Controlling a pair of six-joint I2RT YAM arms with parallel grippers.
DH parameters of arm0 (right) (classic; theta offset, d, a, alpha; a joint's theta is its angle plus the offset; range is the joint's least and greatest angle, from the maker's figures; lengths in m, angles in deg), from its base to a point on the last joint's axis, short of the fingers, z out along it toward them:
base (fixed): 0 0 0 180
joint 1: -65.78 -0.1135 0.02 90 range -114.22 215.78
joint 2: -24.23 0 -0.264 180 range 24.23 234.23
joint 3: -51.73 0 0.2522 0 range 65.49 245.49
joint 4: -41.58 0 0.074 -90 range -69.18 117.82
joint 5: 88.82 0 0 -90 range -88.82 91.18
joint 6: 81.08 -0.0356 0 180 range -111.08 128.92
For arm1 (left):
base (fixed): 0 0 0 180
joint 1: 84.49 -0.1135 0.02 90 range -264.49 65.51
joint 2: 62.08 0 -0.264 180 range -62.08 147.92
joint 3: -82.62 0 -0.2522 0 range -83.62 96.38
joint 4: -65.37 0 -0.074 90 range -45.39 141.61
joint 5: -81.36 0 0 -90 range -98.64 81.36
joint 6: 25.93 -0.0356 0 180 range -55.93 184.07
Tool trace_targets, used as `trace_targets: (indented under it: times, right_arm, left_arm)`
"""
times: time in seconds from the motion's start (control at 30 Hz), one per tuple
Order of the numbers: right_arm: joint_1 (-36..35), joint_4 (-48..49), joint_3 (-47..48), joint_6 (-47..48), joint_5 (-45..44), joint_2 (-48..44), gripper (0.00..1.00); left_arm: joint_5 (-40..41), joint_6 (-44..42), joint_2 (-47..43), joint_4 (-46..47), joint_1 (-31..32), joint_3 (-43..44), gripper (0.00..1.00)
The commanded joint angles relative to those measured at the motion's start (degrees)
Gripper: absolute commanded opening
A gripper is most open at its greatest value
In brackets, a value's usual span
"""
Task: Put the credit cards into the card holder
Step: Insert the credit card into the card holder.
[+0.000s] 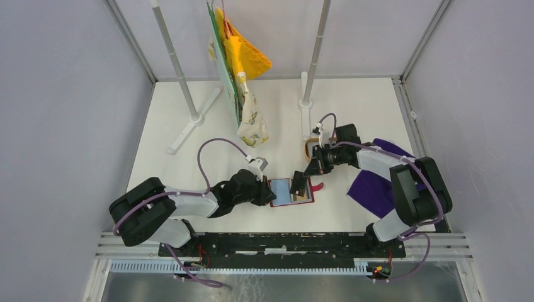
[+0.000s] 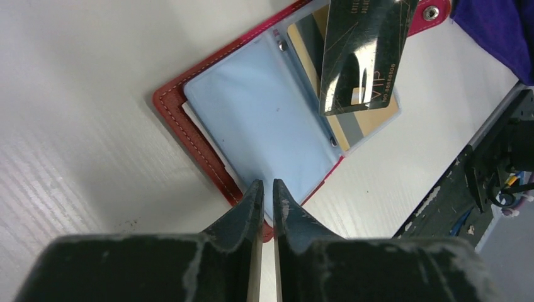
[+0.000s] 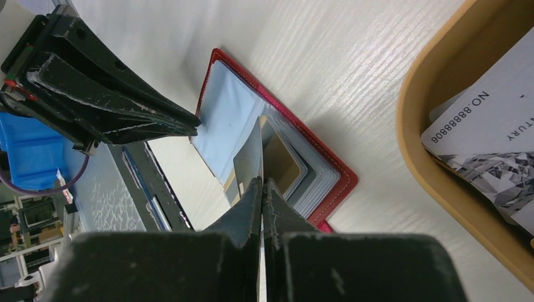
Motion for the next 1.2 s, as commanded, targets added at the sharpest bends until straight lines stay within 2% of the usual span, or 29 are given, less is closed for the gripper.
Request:
trace_targets:
  times: [0.0,0.5,1.17]
  right_arm:
    - [-0.62,-1.44,2.63,-1.66,-2.74,1.44,0.00]
    - [-3.06,-5.72,7.57,-3.80,-7.18,2.58,0.00]
    - [-6.15,-4.25,5.48,-5.16,-11.58,2.34,0.00]
  left_arm:
    - [5.20,-1.05,0.02,-1.40,-0.13,1.92,0.16]
    - [6.50,-3.09,0.82,-3.93,-0.14,4.12,0.14]
    - [5.02,-3.61,0.37,-3.19,-0.13,3.94,0.13]
